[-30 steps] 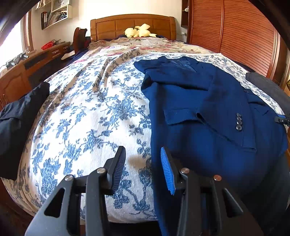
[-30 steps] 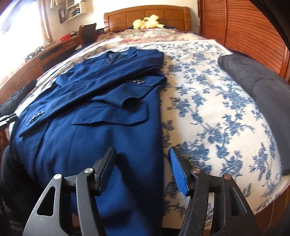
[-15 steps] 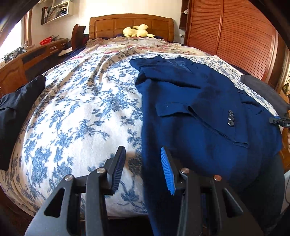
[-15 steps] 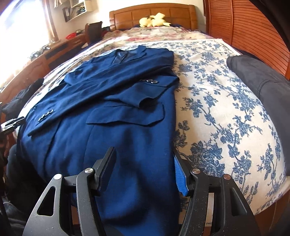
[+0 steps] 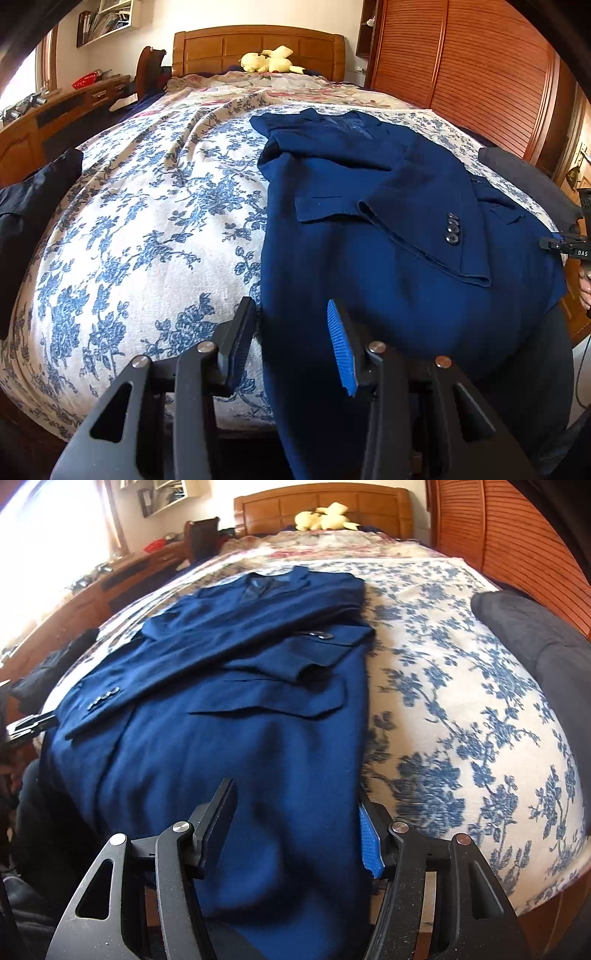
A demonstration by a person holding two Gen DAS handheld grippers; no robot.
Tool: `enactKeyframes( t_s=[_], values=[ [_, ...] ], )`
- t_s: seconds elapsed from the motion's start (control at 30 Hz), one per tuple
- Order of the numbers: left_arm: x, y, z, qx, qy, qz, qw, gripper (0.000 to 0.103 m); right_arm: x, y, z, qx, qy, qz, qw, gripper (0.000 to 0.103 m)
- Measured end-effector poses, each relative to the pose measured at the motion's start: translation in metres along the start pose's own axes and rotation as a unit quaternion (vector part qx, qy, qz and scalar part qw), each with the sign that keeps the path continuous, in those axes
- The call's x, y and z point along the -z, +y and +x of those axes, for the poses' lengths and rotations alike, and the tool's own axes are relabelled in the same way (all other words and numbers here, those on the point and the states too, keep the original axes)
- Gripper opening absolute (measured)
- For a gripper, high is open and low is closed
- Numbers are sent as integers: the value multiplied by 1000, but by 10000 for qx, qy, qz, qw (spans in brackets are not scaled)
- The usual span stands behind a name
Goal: Fold large clothes
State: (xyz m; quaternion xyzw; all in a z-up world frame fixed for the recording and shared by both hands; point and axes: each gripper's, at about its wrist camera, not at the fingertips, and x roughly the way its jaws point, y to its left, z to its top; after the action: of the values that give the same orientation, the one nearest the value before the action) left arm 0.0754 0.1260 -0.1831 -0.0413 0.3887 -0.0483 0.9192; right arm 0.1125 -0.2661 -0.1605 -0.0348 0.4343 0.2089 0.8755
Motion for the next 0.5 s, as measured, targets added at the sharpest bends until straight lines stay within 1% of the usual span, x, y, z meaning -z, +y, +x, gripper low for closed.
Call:
enactKeyframes(
  t_s=[0.17, 0.23, 0.27, 0.33, 0.43, 0.47, 0.5],
  values=[
    [-2, -4, 4, 8, -16, 73, 10000, 38, -4, 6, -1, -53, -23, -23, 10000, 60],
    [-2, -6, 5, -27, -19, 128, 9999, 38, -4, 4, 0, 39, -20, 23, 10000, 53],
    [-1, -6, 5, -29, -17, 143, 9999, 38, -4, 3, 1, 88, 12, 34, 10000, 52],
    [0, -5, 5, -14, 19, 175, 9998, 38, -3, 1, 5, 252, 101, 22, 9996, 46],
    [2, -4, 3, 34, 34, 160, 9999, 38, -1, -1, 5, 209, 109, 39, 9997, 46],
    [2, -3, 2, 97, 47, 100, 9999, 38, -1, -2, 5, 189, 107, 48, 9998, 45],
    [0, -2, 1, 255, 59, -31, 9997, 38, 0, -3, 5, 122, 98, 66, 9999, 41]
  ],
)
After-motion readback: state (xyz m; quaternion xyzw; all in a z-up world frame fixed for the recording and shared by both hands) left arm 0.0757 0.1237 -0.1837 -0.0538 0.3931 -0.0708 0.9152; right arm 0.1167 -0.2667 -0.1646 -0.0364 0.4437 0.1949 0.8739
